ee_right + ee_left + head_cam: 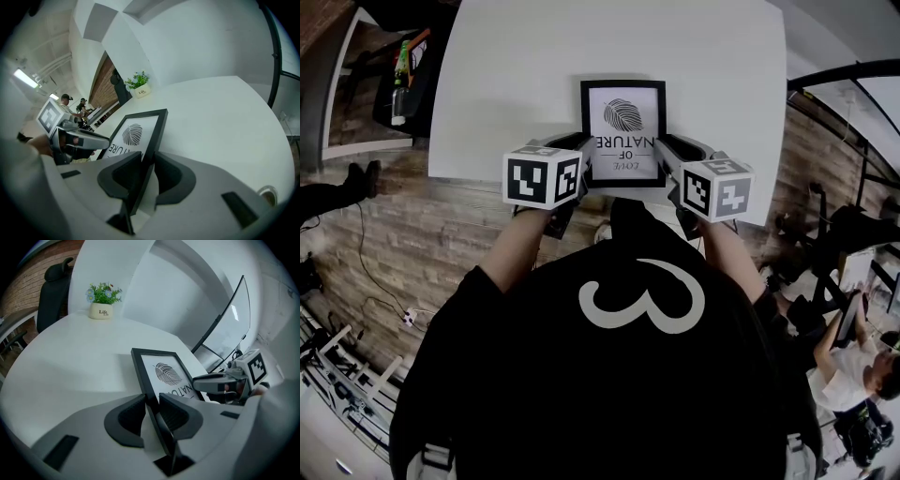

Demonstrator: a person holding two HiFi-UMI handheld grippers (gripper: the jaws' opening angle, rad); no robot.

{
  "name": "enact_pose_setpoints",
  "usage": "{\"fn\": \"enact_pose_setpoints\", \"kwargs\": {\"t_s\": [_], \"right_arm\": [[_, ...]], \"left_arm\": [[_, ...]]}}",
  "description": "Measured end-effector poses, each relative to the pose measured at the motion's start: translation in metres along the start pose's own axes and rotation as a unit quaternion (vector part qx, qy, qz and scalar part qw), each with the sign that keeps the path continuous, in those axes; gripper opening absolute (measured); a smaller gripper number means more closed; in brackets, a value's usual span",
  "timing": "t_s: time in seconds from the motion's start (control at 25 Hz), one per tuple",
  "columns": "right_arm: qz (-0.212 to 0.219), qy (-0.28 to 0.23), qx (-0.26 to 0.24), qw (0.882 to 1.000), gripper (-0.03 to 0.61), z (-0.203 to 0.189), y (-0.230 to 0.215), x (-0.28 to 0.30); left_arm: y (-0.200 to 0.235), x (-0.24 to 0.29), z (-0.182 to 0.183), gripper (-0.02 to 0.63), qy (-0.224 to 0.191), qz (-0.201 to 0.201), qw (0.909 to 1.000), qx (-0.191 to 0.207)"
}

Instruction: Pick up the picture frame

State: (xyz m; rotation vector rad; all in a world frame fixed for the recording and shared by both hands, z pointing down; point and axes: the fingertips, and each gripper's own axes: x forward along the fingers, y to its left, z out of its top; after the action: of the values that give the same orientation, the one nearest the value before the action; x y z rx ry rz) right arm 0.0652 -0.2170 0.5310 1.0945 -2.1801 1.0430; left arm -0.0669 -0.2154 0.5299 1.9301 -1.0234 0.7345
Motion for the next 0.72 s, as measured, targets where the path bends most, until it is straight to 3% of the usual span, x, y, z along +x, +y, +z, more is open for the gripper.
{"fn": "enact_pose_setpoints", "kwargs": {"t_s": [0.72], "right_arm": [[0.009,-0.057,-0.019,0.998,0.101,0.007,0.036,-0.044]], "left_arm": [[-0.023,-0.055,0.003,0.104,-0.059,0.003,0.9979,0.026]]}}
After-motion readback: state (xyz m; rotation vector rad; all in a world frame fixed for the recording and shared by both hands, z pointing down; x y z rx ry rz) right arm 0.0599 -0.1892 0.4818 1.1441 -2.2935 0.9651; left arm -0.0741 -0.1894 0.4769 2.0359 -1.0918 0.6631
